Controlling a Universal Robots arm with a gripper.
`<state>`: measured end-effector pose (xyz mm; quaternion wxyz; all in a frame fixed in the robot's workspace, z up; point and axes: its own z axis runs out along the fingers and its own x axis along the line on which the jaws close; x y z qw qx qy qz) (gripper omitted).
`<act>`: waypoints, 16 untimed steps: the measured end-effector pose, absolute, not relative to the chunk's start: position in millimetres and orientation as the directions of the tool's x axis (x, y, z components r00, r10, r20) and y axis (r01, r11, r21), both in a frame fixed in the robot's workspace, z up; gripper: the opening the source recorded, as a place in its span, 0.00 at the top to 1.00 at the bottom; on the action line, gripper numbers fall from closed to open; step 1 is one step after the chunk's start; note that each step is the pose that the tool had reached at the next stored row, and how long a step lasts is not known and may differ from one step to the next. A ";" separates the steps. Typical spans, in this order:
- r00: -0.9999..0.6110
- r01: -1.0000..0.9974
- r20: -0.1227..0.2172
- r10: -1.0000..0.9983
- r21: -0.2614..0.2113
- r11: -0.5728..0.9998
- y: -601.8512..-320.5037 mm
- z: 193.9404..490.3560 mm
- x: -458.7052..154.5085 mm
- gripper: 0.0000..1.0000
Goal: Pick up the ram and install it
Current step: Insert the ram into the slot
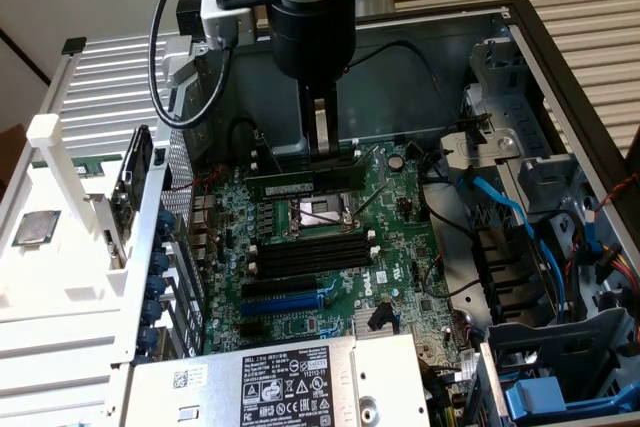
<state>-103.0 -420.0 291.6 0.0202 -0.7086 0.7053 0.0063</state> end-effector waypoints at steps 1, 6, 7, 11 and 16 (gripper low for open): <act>0.005 -1.000 -0.037 -0.999 -0.020 -0.004 -420.0 291.5 -103.0 0.87; 0.005 -1.000 -0.036 -0.999 -0.020 -0.004 -420.0 286.5 -102.9 0.87; 0.005 -1.000 -0.035 -0.999 -0.020 -0.004 -420.0 283.0 -103.0 0.87; 0.005 -1.000 -0.031 -1.000 -0.020 -0.004 -420.0 278.8 -103.0 0.87; 0.005 -1.000 -0.023 -1.000 -0.020 -0.004 -420.5 277.3 -102.6 0.87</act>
